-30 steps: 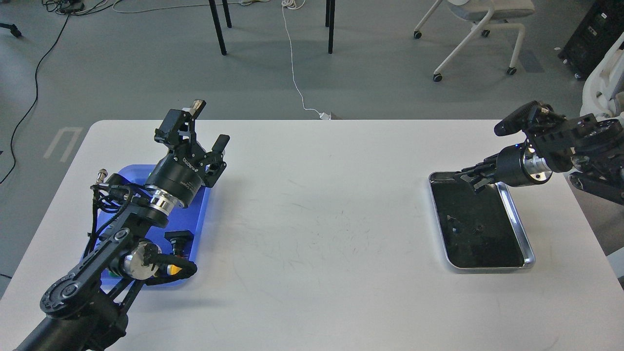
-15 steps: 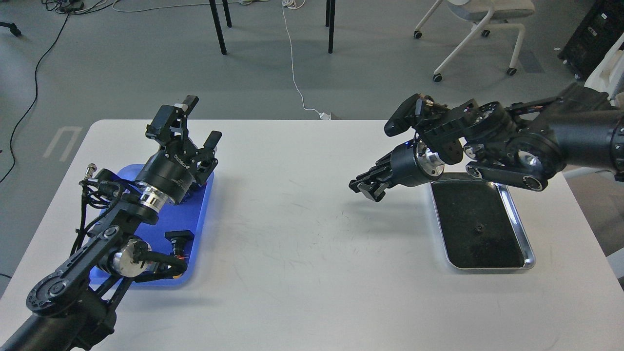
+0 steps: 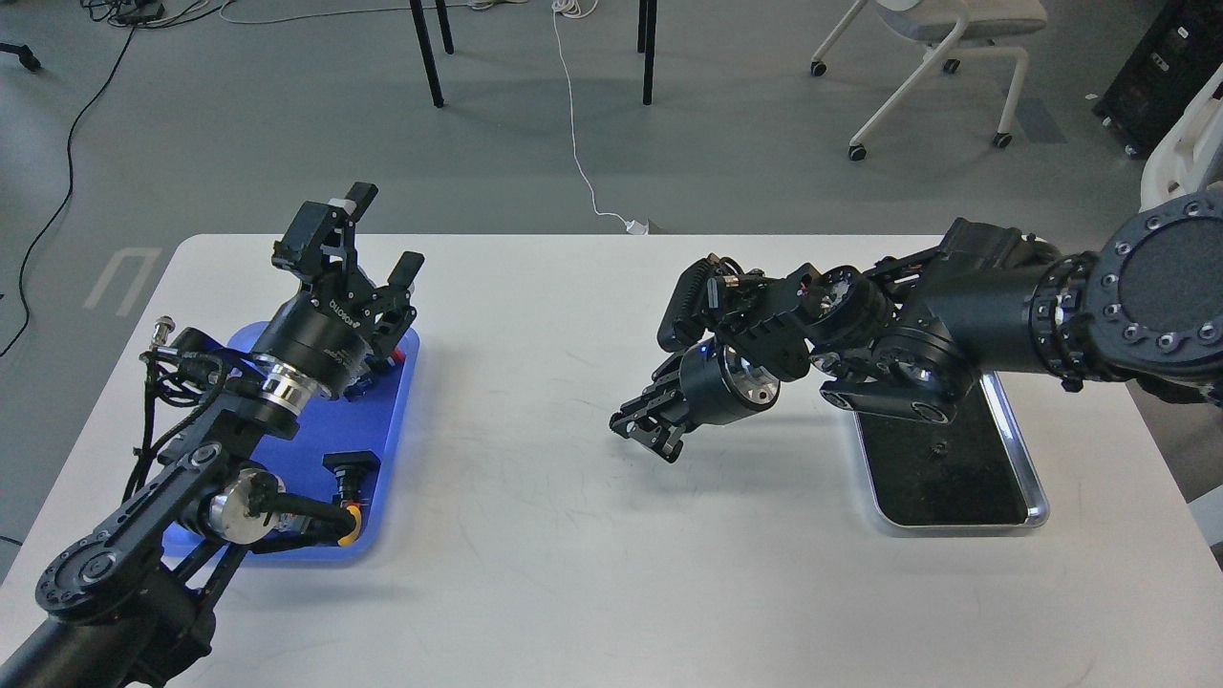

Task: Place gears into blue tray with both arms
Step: 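Carry the black part with the right gripper to the table center, then release the black part on the table and retract the right arm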

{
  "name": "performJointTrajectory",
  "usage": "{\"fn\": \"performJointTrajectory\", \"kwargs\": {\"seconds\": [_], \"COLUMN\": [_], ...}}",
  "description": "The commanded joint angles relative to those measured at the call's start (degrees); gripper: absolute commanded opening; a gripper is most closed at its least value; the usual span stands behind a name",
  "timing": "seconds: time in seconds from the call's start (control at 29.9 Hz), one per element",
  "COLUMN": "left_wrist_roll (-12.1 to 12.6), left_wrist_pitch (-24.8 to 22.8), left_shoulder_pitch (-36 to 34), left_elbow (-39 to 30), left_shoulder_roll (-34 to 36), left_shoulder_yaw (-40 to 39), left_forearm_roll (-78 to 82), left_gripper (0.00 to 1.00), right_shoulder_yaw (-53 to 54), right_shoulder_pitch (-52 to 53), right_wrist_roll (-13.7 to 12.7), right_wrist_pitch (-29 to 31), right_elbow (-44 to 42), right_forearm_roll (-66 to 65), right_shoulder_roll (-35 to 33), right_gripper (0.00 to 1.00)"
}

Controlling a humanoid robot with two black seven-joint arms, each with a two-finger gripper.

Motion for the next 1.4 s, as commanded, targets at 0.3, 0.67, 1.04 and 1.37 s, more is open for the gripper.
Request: {"fn": "performJointTrajectory", "kwargs": {"seconds": [0.3,0.67,1.04,1.37], "left_wrist_roll": [0.0,0.0,0.0,0.0], "left_wrist_pitch": [0.0,0.0,0.0,0.0], "left_shoulder_pitch": [0.9,1.0,1.3,1.3], "left_elbow": [-0.4,-0.4,-0.4,-0.4], "left_shoulder_roll": [0.0,-0.1,-0.1,-0.1], "left_shoulder_yaw": [0.1,0.1,0.1,0.1], "left_forearm_roll": [0.0,0.0,0.0,0.1], "left_gripper": [0.98,0.98,0.98,0.98], "right_shoulder_yaw": [-1.6,-2.6,-2.4,9.0], "right_shoulder_pitch": [-3.2,-5.9,-6.1,-4.6], "right_wrist_roll": [0.0,0.0,0.0,0.0], "right_wrist_pitch": [-3.3,-6.4,-7.5,-7.7], "right_elbow": [0.1,-0.9,-1.0,3.7], "right_forearm_roll": [0.0,0.1,0.2,8.0], "right_shoulder_roll": [0.0,0.0,0.0,-6.1], "right_gripper": [0.17,0.20,0.61,0.97]}}
